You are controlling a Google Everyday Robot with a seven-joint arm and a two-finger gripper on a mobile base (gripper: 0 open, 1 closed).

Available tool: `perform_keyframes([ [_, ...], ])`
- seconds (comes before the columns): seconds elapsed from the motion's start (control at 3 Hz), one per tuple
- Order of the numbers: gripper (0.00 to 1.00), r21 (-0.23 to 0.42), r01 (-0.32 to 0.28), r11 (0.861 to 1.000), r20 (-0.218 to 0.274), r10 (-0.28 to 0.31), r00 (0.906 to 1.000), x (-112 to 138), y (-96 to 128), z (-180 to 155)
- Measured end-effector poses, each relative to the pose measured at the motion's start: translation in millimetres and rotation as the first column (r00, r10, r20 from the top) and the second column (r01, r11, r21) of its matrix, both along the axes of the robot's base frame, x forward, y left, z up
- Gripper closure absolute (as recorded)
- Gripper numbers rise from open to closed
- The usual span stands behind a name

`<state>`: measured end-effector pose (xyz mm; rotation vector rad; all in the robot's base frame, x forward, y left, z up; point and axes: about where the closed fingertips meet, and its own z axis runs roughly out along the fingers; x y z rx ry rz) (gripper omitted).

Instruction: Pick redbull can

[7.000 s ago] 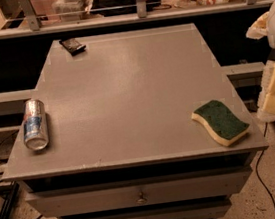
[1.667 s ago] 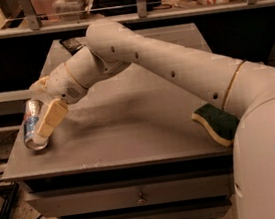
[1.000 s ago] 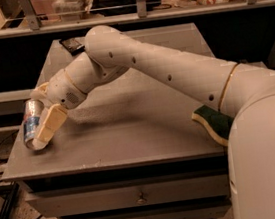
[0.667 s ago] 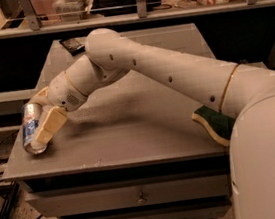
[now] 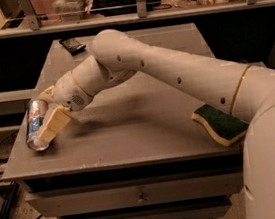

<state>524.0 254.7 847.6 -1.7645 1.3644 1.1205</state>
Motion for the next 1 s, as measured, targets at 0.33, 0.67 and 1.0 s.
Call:
perform_keyframes([
  [0.33, 1.00, 0.050, 0.065, 0.997, 0.045, -0.067, 0.9967, 17.8, -36.9, 31.7],
  [0.67, 1.00, 0.085, 0.111, 0.990, 0.090, -0.118, 0.9889, 35.5, -86.9, 63.7],
  [1.0, 1.00, 0.095, 0.150, 0.984, 0.171, -0.164, 0.9715, 52.1, -155.1, 114.5],
])
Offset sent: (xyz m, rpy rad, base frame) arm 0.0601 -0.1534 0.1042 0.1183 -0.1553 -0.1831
